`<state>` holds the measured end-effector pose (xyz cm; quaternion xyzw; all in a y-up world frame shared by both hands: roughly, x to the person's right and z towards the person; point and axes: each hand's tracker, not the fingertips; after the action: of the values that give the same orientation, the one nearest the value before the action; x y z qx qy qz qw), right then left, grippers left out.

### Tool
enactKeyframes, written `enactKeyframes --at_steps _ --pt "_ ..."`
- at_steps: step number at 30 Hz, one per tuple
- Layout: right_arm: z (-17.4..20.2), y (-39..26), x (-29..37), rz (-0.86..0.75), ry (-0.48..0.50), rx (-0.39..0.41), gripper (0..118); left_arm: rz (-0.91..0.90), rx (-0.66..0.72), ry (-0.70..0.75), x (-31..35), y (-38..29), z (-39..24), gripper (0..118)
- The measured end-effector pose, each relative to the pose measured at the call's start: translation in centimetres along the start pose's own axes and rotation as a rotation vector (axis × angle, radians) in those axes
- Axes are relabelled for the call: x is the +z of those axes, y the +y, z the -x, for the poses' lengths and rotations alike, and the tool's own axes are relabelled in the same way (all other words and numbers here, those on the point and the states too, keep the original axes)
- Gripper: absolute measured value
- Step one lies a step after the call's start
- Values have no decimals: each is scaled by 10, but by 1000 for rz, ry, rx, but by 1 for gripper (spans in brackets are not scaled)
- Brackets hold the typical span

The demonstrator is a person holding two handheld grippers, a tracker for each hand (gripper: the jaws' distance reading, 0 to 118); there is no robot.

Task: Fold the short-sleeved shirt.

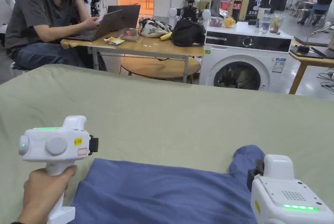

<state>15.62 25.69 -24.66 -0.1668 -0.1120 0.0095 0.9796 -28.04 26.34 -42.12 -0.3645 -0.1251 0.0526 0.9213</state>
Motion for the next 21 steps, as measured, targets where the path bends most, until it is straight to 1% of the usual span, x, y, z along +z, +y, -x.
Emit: enactKeyframes --at_steps 3,4,5,6,7,8,9,11,14,15,16,17,18,19,20,21 --pt "-1 -2 -11 31 0 -3 0 137 45 -8 -34 20 15 0" --pt "-2 -2 -14 43 2 -1 0 185 62 1 -43 23 16 2" --pt "-3 -3 -17 51 2 1 0 229 71 -6 -51 26 20 10" --pt "-4 -5 -19 60 1 5 0 263 82 -23 -60 27 25 28" --pt "-5 -7 -21 68 0 8 0 297 100 -34 -69 28 29 38" --pt "-7 -8 -22 73 -1 8 0 316 105 -22 -72 27 29 43" --pt "-9 -10 -24 81 -5 8 0 330 100 -2 -78 26 30 44" --pt "-13 -13 -27 101 -9 4 0 379 81 25 -90 22 28 44" --pt "-19 -18 -32 127 -11 -2 0 466 32 117 -109 11 24 43" --pt "-20 -19 -33 135 -16 0 0 447 38 96 -112 9 21 43" --pt "-23 -21 -34 140 -20 -1 0 425 36 112 -110 9 20 43" --pt "-25 -21 -34 144 -20 -2 0 402 34 123 -107 9 16 40" --pt "-27 -22 -35 150 -23 -4 0 360 3 144 -105 6 9 28" --pt "-29 -22 -34 156 -25 -7 0 350 -41 148 -106 3 3 18" --pt "-31 -22 -35 160 -25 -10 0 353 -61 143 -112 2 6 10" --pt "-33 -22 -36 166 -26 -12 0 350 -71 138 -117 1 9 0"
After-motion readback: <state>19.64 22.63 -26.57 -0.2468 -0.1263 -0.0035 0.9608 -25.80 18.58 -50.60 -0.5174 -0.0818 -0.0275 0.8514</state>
